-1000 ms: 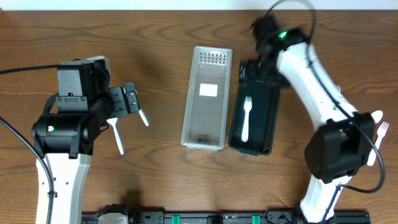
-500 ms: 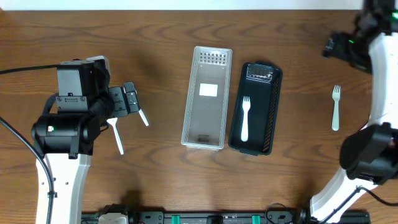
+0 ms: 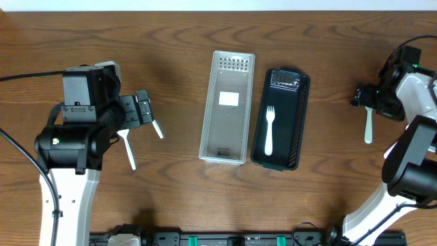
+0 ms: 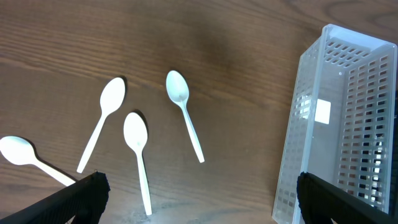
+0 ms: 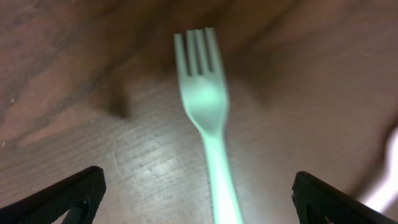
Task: Pack container
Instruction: 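Move right gripper back and grasp the second white fork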
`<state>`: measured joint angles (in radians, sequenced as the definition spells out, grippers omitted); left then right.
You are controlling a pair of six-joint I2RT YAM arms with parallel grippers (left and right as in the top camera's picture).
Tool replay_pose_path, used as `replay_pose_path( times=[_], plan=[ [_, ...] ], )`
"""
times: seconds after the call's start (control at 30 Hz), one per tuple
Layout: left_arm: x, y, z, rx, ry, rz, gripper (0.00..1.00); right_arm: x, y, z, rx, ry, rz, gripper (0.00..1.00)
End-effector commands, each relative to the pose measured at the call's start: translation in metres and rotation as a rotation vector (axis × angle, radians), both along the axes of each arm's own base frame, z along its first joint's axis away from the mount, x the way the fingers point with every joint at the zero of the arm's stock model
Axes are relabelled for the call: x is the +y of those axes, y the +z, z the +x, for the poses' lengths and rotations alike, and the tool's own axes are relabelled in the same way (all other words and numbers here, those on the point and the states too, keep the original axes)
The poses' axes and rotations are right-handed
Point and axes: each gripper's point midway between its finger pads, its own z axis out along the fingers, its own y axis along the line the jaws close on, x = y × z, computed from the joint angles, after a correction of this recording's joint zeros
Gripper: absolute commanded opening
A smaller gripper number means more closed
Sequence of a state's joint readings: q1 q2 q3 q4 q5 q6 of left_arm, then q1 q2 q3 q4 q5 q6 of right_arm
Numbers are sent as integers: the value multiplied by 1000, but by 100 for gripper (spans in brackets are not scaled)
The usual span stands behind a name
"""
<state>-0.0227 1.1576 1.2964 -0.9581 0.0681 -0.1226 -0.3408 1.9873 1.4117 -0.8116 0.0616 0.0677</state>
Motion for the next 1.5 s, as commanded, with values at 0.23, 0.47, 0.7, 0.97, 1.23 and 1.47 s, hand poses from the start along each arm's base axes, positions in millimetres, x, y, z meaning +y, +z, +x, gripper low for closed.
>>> replay_pose_path(
  times=[0.23, 0.47, 0.7, 0.97, 1.23, 1.47],
  plan=[
    [1, 5, 0, -7, -9, 17, 98, 9, -26, -3, -16, 71, 54, 99],
    [1, 5, 0, -7, -9, 17, 98, 11, -46, -5, 11, 86, 89, 99],
    [1, 5, 0, -7, -9, 17, 98, 12, -51, -8, 27, 73, 98, 94],
    [1, 5, 0, -7, -10, 17, 98, 12, -51, -10, 34, 73, 101, 61],
    [1, 5, 0, -7, -10, 17, 98, 12, -51, -10, 34, 73, 101, 41],
    [1, 5, 0, -7, -10, 17, 98, 12, -51, -10, 35, 73, 101, 26]
  ],
)
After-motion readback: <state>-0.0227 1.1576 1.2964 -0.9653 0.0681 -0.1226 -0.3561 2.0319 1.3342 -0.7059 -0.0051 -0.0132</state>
